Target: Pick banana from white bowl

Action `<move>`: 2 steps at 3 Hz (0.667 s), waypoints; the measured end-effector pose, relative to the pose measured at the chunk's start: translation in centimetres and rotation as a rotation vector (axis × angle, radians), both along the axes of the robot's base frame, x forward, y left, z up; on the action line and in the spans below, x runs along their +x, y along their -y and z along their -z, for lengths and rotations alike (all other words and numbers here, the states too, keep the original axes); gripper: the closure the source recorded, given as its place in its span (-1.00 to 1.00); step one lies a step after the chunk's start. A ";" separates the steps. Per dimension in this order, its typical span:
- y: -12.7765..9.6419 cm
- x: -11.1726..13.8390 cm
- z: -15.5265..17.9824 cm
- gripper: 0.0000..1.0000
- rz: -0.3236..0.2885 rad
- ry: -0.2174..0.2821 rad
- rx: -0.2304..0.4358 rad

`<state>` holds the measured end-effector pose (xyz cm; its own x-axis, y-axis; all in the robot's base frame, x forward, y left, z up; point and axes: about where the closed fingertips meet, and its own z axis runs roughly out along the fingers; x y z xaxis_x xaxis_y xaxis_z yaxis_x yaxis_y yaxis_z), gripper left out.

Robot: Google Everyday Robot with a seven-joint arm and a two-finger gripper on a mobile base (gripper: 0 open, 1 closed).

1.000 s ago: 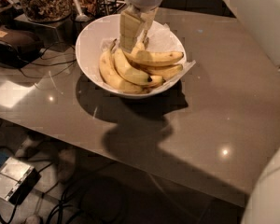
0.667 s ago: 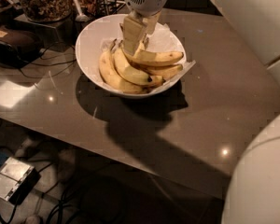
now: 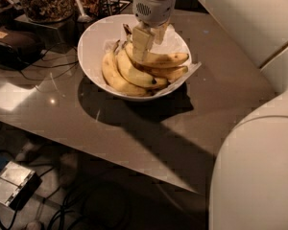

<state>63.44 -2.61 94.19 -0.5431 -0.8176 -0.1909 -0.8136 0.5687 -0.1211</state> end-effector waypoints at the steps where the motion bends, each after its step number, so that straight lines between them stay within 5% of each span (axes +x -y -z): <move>1: 0.3 0.2 1.5 -0.16 0.009 -0.026 -0.010; 2: 0.5 0.1 2.9 0.20 0.009 -0.051 -0.024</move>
Offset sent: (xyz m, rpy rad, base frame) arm -0.0211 -0.0221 -0.0445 -0.0855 0.1499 -0.0136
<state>63.54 -3.15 91.27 -0.5588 -0.8168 -0.1436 -0.8140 0.5733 -0.0932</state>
